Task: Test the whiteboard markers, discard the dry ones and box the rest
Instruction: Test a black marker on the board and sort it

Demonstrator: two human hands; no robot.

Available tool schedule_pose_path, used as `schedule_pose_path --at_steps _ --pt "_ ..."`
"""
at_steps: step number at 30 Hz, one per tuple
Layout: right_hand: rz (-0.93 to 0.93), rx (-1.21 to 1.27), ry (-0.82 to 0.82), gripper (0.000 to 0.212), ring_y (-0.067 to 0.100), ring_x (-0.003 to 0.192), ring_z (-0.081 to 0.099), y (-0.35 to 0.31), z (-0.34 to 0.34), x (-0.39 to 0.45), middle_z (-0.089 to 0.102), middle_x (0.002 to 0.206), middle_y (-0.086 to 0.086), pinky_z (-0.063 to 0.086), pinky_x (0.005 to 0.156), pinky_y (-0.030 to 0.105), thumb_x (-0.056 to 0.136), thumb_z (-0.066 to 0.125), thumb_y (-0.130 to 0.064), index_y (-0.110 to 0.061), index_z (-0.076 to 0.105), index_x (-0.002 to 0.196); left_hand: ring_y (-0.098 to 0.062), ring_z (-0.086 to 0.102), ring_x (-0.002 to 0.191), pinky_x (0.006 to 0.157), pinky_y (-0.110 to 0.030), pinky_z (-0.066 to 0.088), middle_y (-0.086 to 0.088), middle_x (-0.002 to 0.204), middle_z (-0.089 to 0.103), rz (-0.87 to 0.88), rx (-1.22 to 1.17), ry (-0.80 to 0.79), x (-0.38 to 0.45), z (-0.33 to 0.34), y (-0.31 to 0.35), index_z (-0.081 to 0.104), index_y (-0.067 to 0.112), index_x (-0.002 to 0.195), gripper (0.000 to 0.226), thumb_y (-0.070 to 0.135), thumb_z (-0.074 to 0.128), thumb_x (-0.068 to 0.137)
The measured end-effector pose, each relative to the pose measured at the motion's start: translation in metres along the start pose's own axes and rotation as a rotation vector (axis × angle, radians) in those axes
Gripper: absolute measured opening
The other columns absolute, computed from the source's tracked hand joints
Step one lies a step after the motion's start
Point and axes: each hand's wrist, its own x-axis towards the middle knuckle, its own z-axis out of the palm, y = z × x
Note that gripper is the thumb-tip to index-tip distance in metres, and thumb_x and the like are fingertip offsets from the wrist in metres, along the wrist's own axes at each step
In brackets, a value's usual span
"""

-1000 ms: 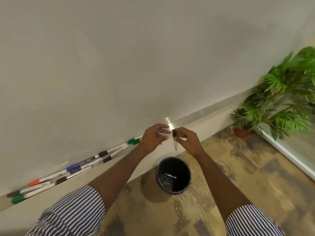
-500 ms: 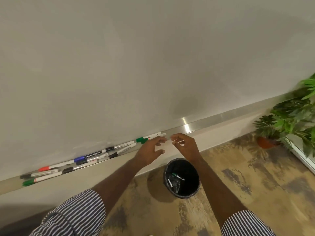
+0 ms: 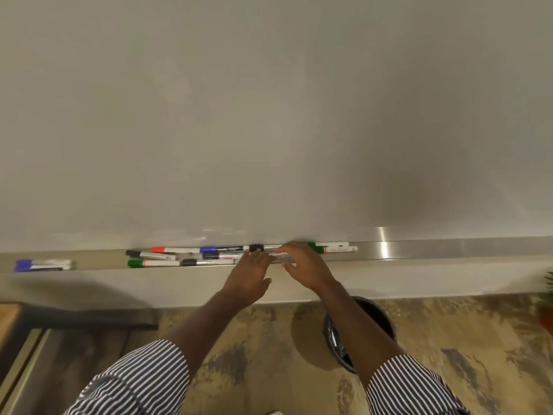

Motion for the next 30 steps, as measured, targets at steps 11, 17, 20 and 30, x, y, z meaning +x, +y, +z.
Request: schedule_pose_path --at_steps 11,17,20,30 --pt "-0.003 -0.294 -0.03 0.045 0.025 0.111 0.063 -0.016 0.039 0.033 0.072 0.117 0.002 0.047 0.101 0.036 0.085 0.066 0.003 -0.022 0.073 0.121 -0.027 0.018 0.154 0.127 -0.045 0.007 -0.006 0.163 0.033 -0.027 0.034 -0.059 -0.02 0.005 -0.034 0.032 0.018 0.156 0.064 0.034 0.058 0.1" --pt "0.037 -0.187 0.004 0.03 0.018 0.099 0.065 0.0 0.027 0.027 0.072 0.105 -0.003 0.052 0.091 0.033 0.084 0.075 -0.002 -0.021 0.076 0.107 -0.026 0.014 0.155 0.126 -0.04 0.004 -0.005 0.163 0.032 -0.008 -0.017 -0.047 -0.015 0.001 -0.028 0.03 0.019 0.156 0.063 0.034 0.057 0.101" --pt "0.067 -0.044 0.032 0.025 0.014 0.095 0.066 -0.005 0.021 0.024 0.073 0.103 -0.004 0.054 0.088 0.03 0.086 0.075 -0.004 -0.019 0.076 0.106 -0.024 0.014 0.156 0.125 -0.037 0.008 -0.004 0.165 0.029 -0.019 -0.061 -0.03 -0.019 -0.005 -0.03 0.03 0.019 0.157 0.062 0.034 0.056 0.102" --pt "0.237 0.468 -0.002 0.009 0.01 0.062 0.066 -0.049 0.004 0.009 0.077 0.079 0.0 0.051 0.058 0.023 0.089 0.077 -0.012 -0.018 0.074 0.094 -0.018 0.048 0.135 0.112 -0.025 0.032 0.002 0.144 0.057 -0.128 -0.343 0.213 -0.049 -0.016 -0.048 0.057 0.025 0.138 0.043 0.027 0.067 0.097"
